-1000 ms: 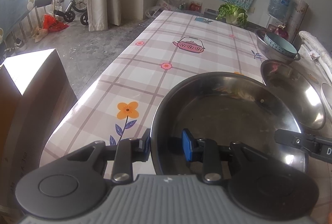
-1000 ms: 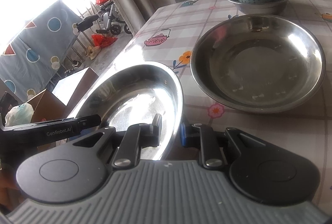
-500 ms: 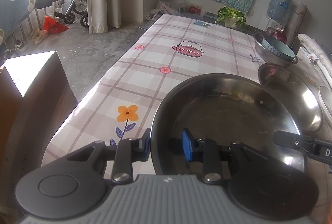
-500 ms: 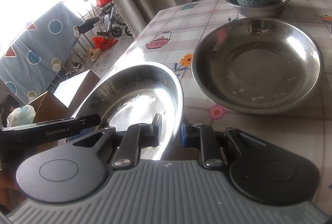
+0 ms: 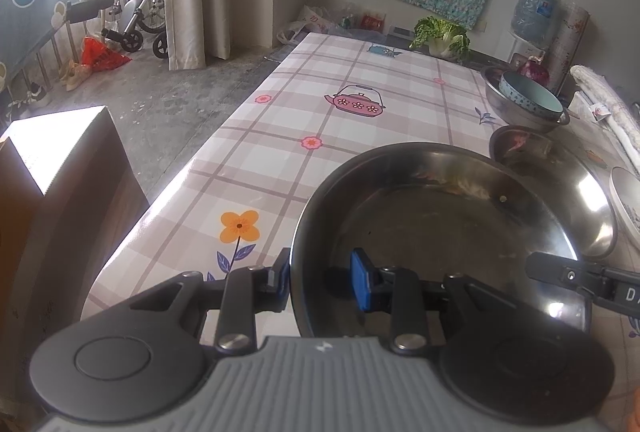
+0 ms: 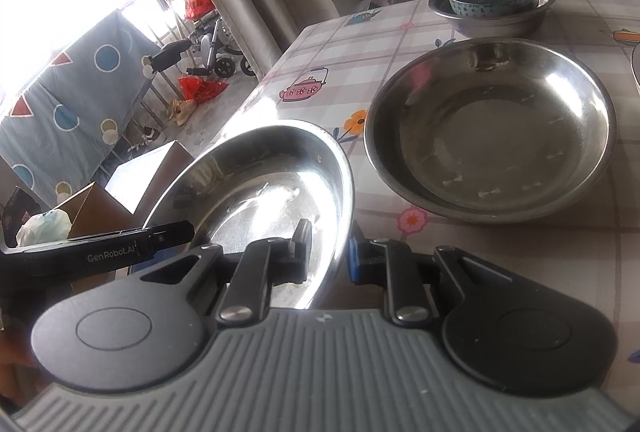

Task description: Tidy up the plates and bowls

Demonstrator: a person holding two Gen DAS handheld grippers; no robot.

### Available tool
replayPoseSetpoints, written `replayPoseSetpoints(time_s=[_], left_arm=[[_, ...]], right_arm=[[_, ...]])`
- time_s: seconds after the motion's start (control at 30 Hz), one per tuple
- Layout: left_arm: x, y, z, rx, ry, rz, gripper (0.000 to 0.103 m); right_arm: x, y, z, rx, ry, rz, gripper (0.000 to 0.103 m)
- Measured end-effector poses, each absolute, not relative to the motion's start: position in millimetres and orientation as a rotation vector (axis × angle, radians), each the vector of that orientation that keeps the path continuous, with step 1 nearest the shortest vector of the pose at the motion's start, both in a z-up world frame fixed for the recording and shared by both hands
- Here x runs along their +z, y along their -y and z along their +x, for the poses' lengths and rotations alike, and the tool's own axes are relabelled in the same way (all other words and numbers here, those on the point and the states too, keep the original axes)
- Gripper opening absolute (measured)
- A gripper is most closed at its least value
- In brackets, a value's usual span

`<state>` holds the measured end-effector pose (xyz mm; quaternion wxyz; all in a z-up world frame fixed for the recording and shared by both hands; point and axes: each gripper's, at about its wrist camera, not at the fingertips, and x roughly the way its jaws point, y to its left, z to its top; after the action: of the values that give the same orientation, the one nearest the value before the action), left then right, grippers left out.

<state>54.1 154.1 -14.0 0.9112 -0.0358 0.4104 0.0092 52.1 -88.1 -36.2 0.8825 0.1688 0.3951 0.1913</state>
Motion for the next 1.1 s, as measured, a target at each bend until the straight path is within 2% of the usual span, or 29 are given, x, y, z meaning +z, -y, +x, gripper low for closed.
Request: replayPoseSetpoints(time_s=[1.1], left_arm=[[7.7, -115.4, 60.0, -0.035, -0.796, -0.023, 0.031]], right_arm=[[-17.2, 124.3, 31.6, 0.344, -0.753, 0.416, 0.019]])
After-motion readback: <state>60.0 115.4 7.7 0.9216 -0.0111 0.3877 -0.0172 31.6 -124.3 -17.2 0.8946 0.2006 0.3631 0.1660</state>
